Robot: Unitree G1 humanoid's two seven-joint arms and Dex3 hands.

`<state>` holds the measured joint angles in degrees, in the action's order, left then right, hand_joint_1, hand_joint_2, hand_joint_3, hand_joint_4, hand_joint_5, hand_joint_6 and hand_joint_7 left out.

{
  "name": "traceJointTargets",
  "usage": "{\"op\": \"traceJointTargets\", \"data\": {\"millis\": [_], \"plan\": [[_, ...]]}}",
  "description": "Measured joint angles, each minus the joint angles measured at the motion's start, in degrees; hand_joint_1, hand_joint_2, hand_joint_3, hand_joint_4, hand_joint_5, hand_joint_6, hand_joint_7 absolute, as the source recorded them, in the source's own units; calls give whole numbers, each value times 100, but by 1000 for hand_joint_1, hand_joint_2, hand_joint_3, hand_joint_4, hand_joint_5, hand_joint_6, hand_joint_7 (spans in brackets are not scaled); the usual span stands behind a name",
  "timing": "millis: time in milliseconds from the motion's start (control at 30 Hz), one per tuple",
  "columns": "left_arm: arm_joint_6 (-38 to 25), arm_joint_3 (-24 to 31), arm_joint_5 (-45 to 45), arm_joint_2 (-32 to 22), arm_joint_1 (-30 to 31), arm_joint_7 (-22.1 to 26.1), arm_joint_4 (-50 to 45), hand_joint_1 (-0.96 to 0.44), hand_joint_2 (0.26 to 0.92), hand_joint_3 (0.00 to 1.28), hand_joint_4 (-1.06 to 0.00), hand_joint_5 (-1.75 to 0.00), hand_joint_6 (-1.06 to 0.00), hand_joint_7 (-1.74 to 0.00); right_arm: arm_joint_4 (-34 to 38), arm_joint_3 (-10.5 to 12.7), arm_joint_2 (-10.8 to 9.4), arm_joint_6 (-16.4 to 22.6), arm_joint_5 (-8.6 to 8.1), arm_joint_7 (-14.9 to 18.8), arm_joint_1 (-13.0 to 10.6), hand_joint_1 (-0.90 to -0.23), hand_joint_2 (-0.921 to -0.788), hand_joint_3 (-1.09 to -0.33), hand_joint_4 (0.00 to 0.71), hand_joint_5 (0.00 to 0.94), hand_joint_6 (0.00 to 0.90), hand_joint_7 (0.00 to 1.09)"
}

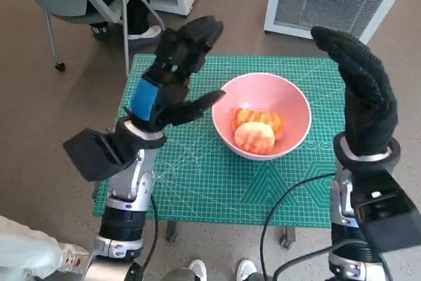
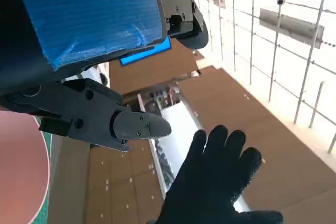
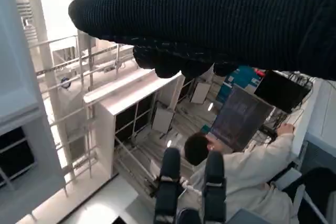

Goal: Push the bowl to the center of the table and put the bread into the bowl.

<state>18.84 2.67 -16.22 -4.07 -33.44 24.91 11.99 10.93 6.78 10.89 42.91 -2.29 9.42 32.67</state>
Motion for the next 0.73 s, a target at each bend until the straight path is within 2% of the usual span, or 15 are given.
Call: {"op": "traceJointTargets", "data": {"millis": [67,367,733], "plan": [[0,11,0,2,31,-21,-11,-219,797,499,-3,-659,1,-942,0,-8,0,-21,41,-32,1,-529,-921,-740,321,0,12,692],[0,69,0,-3,213,-104,-239,-210,729,626,1,-680,1,-932,-28,-31,1,-113,74,-122,2,-541,-921,-738,316,0,9,697],[21,122,0,0,306,-234,-455,-187,673,736,1,-711,1,-955,-125,-45,7,-211,191,-166,2,-546,-921,-737,315,0,7,700]]}}
